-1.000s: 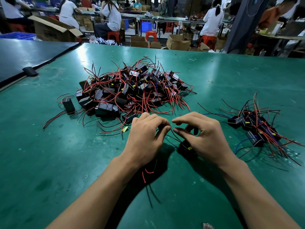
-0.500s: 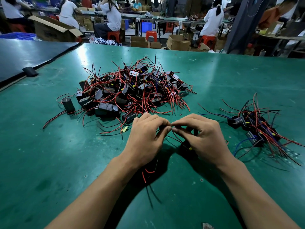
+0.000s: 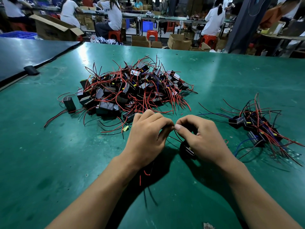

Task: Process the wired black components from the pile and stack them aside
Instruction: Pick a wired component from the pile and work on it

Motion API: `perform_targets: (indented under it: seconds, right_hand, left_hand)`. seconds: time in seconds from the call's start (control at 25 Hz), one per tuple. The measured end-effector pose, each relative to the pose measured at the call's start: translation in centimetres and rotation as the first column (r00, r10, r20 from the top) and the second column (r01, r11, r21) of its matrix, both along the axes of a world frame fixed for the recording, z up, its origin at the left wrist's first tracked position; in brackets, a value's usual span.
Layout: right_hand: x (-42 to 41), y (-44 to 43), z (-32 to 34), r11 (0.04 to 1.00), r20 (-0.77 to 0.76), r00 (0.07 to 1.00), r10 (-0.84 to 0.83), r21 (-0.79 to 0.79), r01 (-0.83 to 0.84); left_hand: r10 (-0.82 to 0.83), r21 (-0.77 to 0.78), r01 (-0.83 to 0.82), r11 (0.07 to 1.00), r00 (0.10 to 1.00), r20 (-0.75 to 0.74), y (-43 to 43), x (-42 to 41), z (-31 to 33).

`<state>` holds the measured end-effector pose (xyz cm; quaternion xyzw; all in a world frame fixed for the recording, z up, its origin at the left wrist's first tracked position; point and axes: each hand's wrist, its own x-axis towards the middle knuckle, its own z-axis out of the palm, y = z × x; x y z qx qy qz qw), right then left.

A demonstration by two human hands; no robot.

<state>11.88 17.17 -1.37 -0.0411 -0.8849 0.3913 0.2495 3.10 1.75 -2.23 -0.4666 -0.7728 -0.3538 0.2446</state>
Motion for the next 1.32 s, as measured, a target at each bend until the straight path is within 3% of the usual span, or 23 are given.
perform_targets:
  seconds: [0.12,0.2,0.32,0.4,0.48,0.64,0.84,0.96,1.08,1.2,1.32]
  right_hand:
    - [-0.1,0.3,0.3,0.967,0.133,0.991,0.025,-0.256,0.010]
    - [0.1,0.6,0.4,0.957,0.123,0.992,0.042,-0.291,-0.004]
    - [0.3,0.8,0.3,0.997,0.028,1.000,-0.007,-0.073,0.009]
    - [0.3,0.9,0.0,0.992,-0.088,0.996,-0.003,0.128,0.015]
    - [0.2,1.1,-0.4,0.973,-0.142,0.989,0.037,0.232,-0.003]
    - [0.2,1.2,-0.8,0.942,-0.202,0.978,0.052,0.335,0.019]
    - [0.1,1.1,-0.6,0.941,-0.230,0.971,0.060,0.338,0.022]
    - [0.3,0.5,-0.3,0.970,-0.192,0.981,0.038,0.243,0.010]
    - [0.1,-0.2,-0.2,0.999,-0.072,0.997,-0.041,-0.006,0.041]
    - [-0.2,-0.5,-0.2,0.977,0.102,0.995,-0.017,-0.209,0.039]
    - [-0.1,-0.4,0.2,0.955,0.160,0.987,-0.009,-0.290,0.056]
  left_hand:
    - [0.009,-0.004,-0.009,1.000,0.999,-0.044,0.1,0.0,0.0]
    - [0.005,0.003,-0.005,1.000,1.000,-0.019,0.1,-0.1,-0.1]
    - [-0.007,0.007,0.006,1.000,0.997,0.082,-0.1,-0.3,-0.3]
    - [-0.012,-0.001,0.012,1.000,0.993,0.117,-0.1,-0.5,-0.4]
    - [-0.019,-0.010,0.020,1.000,0.992,0.126,-0.1,-0.4,-0.4]
    - [-0.026,-0.010,0.028,1.000,0.989,0.147,-0.2,-0.4,-0.4]
    - [-0.033,-0.008,0.034,0.999,0.990,0.141,-0.2,-0.5,-0.4]
    - [-0.030,0.007,0.030,1.000,0.994,0.106,-0.2,-0.5,-0.4]
    - [-0.017,0.031,0.015,0.999,0.998,0.058,-0.2,-0.4,-0.4]
    - [-0.023,0.054,0.021,0.998,0.999,0.032,-0.2,-0.5,-0.5]
    - [-0.045,0.060,0.042,0.997,0.998,0.045,-0.2,-0.6,-0.6]
